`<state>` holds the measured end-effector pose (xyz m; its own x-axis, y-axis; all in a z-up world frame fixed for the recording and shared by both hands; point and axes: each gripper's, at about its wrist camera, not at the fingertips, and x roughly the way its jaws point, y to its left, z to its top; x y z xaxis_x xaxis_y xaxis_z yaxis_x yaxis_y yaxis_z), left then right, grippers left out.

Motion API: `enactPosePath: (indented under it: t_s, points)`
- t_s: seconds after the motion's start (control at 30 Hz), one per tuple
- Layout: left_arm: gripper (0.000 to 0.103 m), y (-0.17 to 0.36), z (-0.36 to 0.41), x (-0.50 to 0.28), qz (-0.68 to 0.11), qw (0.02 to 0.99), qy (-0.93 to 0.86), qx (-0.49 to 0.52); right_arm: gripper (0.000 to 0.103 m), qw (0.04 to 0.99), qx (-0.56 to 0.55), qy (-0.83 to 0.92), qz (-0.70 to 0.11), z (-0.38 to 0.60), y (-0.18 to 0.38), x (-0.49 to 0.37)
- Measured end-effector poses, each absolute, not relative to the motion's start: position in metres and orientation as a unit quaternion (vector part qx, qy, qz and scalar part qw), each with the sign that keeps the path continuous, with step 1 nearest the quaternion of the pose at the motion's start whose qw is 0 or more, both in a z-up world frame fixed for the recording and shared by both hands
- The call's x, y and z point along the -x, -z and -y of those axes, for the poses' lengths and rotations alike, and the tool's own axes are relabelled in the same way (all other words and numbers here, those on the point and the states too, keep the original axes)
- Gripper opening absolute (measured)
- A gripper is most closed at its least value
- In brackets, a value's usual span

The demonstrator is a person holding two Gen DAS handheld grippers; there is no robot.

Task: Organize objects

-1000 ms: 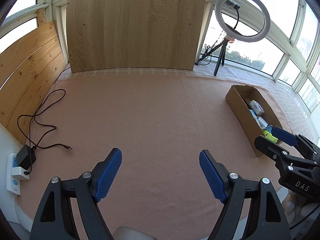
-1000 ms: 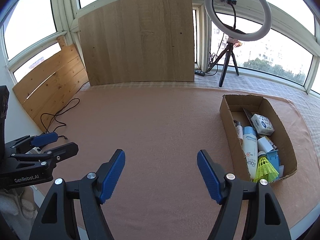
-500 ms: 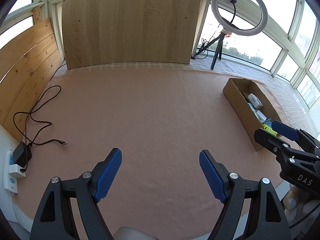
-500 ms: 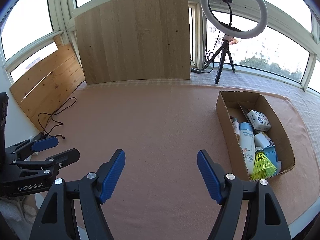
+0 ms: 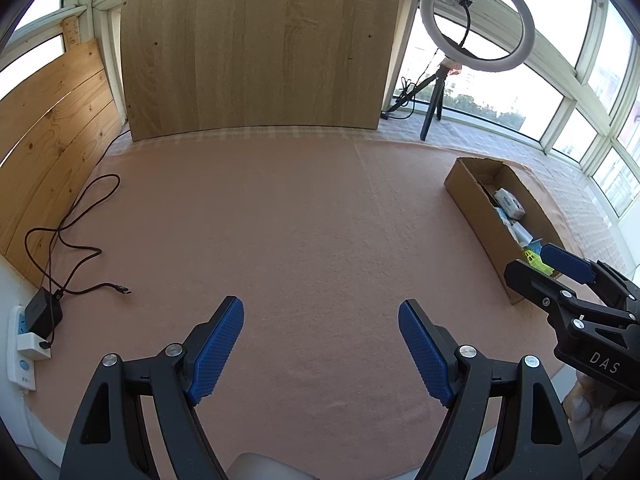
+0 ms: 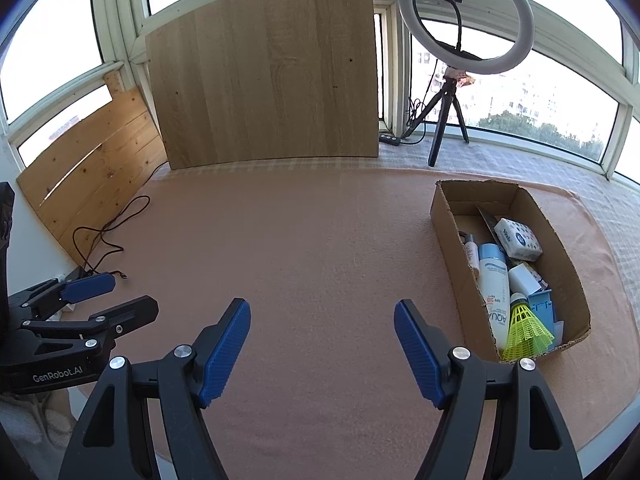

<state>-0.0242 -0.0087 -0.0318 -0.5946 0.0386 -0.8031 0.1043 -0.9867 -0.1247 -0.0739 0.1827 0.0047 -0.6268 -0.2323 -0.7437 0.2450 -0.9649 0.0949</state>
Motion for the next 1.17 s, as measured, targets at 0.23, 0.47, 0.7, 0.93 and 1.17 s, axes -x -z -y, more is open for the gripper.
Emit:
enactPosePath:
  t_s: [0.23, 0.47, 0.7, 0.93, 1.17]
  points:
    - [0.083, 0.0312, 0.0074, 0.0257, -0.079, 0.018, 0.890, -0.449, 0.071, 0.131, -0.411, 0.902, -0.008, -0.1838, -0.0050, 0.0752]
    - [0.083, 0.0314, 0.0065, 0.0274, -0.078, 0.018, 0.889, -0.450, 0.071, 0.132, -0.413, 0.901, -0.009, -0.1831, -0.0042, 0.0776]
    - [0.083, 0.0307, 0.0068, 0.0278, -0.079, 0.018, 0.890, -0.450, 0.071, 0.132, -0.415, 0.900, -0.009, -0.1821, -0.0030, 0.0789]
    - [0.083, 0.0312, 0.0074, 0.0295, -0.078, 0.016, 0.889, -0.450, 0.071, 0.133, -0.417, 0.899, -0.009, -0.1823, -0.0021, 0.0798]
    - [0.083, 0.0358, 0.0063, 0.0314, -0.079, 0.011, 0.888, -0.452, 0.071, 0.129, -0.420, 0.898, -0.008, -0.1826, 0.0022, 0.0791]
